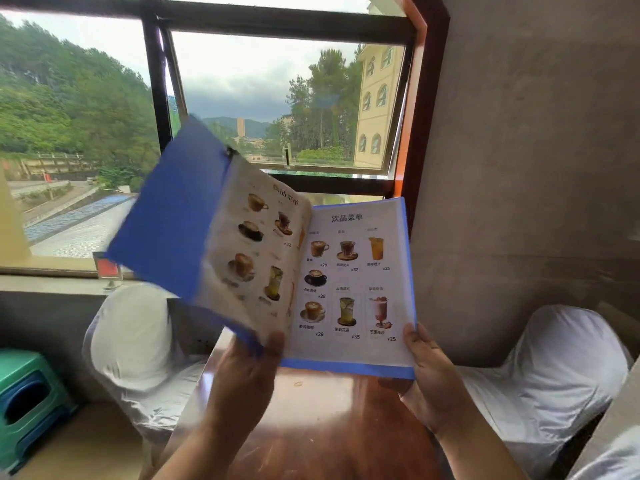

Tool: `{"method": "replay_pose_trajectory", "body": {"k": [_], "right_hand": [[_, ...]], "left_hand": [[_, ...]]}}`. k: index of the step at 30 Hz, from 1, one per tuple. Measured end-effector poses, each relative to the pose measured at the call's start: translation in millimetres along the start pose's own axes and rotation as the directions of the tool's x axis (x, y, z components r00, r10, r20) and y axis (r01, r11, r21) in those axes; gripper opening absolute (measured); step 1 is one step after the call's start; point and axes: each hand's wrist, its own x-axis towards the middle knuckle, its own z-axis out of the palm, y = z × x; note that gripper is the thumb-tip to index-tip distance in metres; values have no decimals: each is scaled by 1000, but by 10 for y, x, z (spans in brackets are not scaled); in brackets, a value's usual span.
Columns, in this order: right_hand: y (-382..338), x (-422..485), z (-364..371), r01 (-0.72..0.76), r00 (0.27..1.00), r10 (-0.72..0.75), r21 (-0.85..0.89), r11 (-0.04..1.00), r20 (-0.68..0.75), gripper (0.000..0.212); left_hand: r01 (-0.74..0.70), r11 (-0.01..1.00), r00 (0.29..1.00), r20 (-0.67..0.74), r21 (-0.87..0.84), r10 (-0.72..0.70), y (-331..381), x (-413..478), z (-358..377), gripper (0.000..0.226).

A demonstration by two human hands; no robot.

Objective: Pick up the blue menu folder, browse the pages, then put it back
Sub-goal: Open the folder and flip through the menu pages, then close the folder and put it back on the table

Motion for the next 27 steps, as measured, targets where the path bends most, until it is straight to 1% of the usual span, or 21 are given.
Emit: {"method": "replay_pose_trajectory", "body": {"k": [1,3,4,5,6,7,8,9,11,12,13,14,16,18,20,21,23,25,27], "right_hand": [[13,-6,18,-5,1000,5,-3,1000,6,32],[32,-23,18,19,999,-19,-4,1000,28,28],[41,-33,-1,36,998,-36,-12,999,43,30],[46,-35,-22,37,998,-36,-16,999,54,35],[40,-38,-21,32,997,-31,-13,999,68,35],[28,-36,1,30,996,-29,-15,999,83,33],[9,-33,34,20,995,-18,-20,1000,94,32],[-13,-24,70,-6,995,9,-27,1000,100,40],[-74,-19,106,-57,991,63,-54,997,118,62],[-106,-12,117,-52,989,62,-77,996,132,63],[-131,-11,102,-33,988,50,-113,993,149,56],[-142,-17,96,-5,987,28,-145,989,157,47],[-155,-27,99,47,991,-23,-188,981,129,40],[-161,-47,123,64,991,-40,-198,978,127,42],[-184,-74,158,67,992,-45,-192,979,120,54],[-189,-77,163,71,993,-51,-191,979,109,54],[-184,-81,144,81,994,-65,-199,977,82,42],[-142,-101,94,73,997,-62,-226,971,54,36],[-16,-151,-20,40,999,-44,-281,959,-8,30]], "left_hand": [[-55,995,995,88,85,48,11,-1,-2,81],[-191,969,958,245,154,150,56,17,-33,112],[-229,964,945,268,137,186,75,36,-41,114],[-203,976,954,240,78,179,92,55,-36,107],[-87,995,981,172,-43,93,116,80,-11,99],[58,986,992,122,-154,-39,129,119,17,91],[161,959,985,105,-231,-140,133,162,35,78],[196,950,980,84,-241,-181,124,200,52,61],[197,950,980,33,-243,-195,80,224,52,32],[189,950,981,6,-248,-194,75,220,47,22],[174,957,983,-15,-232,-183,67,213,47,16],[164,965,985,-26,-206,-173,60,201,50,14],[150,974,987,-33,-168,-157,54,186,66,18],[140,977,988,-41,-163,-148,68,183,80,20],[134,977,989,-45,-164,-144,97,187,97,18],[133,977,989,-45,-165,-142,107,188,106,17],[140,973,989,-26,-184,-148,103,178,119,16],[192,955,981,39,-226,-188,33,137,132,19],[324,901,943,179,-289,-281,-159,55,174,22]]}}
